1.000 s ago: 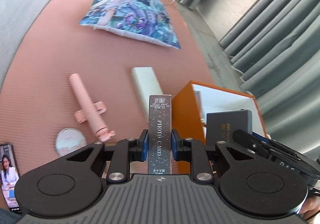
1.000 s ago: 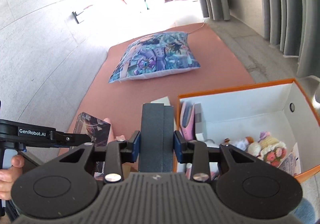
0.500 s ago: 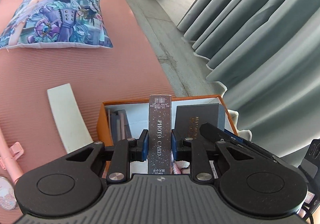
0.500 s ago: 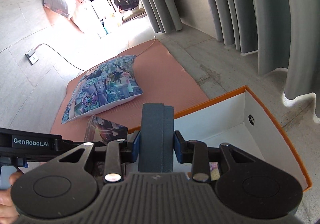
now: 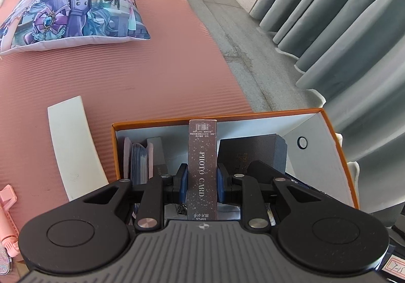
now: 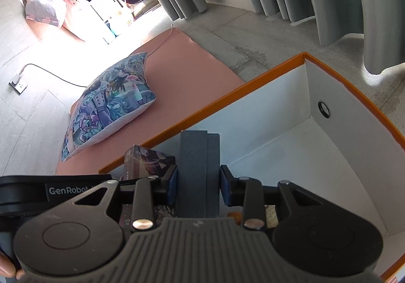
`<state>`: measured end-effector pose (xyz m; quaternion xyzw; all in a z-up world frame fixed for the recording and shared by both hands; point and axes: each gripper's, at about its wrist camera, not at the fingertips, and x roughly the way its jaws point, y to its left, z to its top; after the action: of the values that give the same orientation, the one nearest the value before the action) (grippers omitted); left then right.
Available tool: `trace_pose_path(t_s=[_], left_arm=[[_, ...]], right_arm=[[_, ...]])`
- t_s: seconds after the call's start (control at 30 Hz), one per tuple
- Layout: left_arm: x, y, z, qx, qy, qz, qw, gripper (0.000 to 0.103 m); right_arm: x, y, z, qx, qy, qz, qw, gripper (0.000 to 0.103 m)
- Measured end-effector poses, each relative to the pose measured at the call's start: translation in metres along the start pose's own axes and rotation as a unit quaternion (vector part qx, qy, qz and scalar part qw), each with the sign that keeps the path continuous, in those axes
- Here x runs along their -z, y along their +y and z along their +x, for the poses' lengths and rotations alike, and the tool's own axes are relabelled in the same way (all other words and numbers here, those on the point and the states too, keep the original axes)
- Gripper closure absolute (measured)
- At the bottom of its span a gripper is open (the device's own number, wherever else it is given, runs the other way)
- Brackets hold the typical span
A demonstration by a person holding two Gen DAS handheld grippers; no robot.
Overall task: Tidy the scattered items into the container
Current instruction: 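Lower the photo card pack with the left tool while the right tool lowers the black box into the box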
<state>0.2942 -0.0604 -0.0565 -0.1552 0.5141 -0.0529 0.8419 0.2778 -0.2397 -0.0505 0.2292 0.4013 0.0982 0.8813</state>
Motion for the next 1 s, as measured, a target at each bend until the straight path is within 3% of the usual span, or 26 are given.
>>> trace_pose_path(t_s=[0.2, 0.47, 1.0], left_arm=[[-0.004, 0.004, 0.011, -0.034, 0.02, -0.029, 0.9988, 0.077], [-0.007, 0.002, 0.014, -0.047, 0.016, -0.052, 0.9974, 0.077], [-0.007, -0.005, -0.001, -0.041, 0.03, -0.023, 0.9985, 0.078]], right_arm=[[0.0, -0.007, 0.013, -0.026, 0.024, 0.024, 0.999, 0.066], [0.001, -0.008, 0.02, -0.024, 0.03, 0.03, 0.999, 0.066], [0.001, -0.005, 0.021, -0.02, 0.026, 0.024, 0.999, 0.066]])
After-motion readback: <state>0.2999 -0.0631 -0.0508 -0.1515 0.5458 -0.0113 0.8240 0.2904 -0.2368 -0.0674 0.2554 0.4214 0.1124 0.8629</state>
